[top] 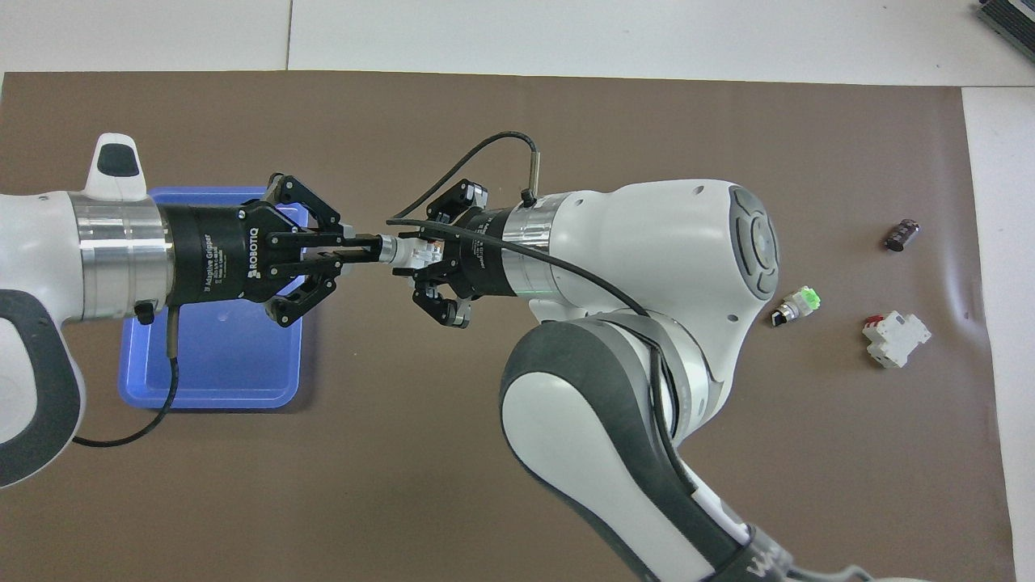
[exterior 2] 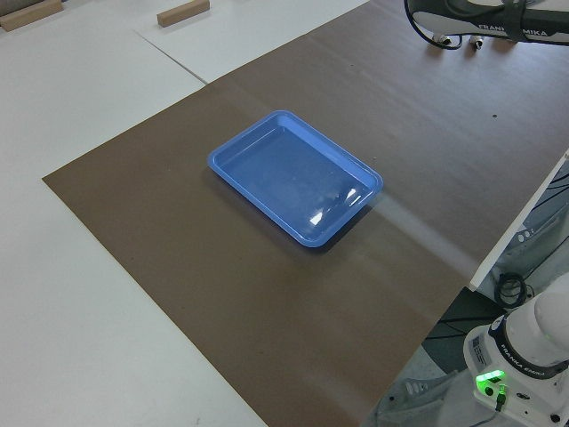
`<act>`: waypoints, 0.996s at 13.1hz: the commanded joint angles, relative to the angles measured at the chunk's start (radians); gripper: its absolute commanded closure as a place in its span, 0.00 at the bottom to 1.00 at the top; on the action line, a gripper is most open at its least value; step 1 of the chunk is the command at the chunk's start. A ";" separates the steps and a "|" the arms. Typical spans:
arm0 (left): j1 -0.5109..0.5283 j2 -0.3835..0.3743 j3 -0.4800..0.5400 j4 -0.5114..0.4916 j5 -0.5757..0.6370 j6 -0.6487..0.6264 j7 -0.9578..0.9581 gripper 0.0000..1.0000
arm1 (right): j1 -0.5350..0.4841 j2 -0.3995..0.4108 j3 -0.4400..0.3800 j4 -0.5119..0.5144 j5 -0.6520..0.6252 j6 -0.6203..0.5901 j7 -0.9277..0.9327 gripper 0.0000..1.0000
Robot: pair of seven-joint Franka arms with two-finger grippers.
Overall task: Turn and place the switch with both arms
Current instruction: 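Hold the switch with the left gripper while the right gripper opens, then lower the switch into the tray with the left gripper while the right gripper withdraws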
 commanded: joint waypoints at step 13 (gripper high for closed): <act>0.229 -0.039 0.000 -0.080 0.474 -0.041 0.296 1.00 | -0.094 -0.135 0.012 -0.152 -0.365 -0.048 -0.438 0.00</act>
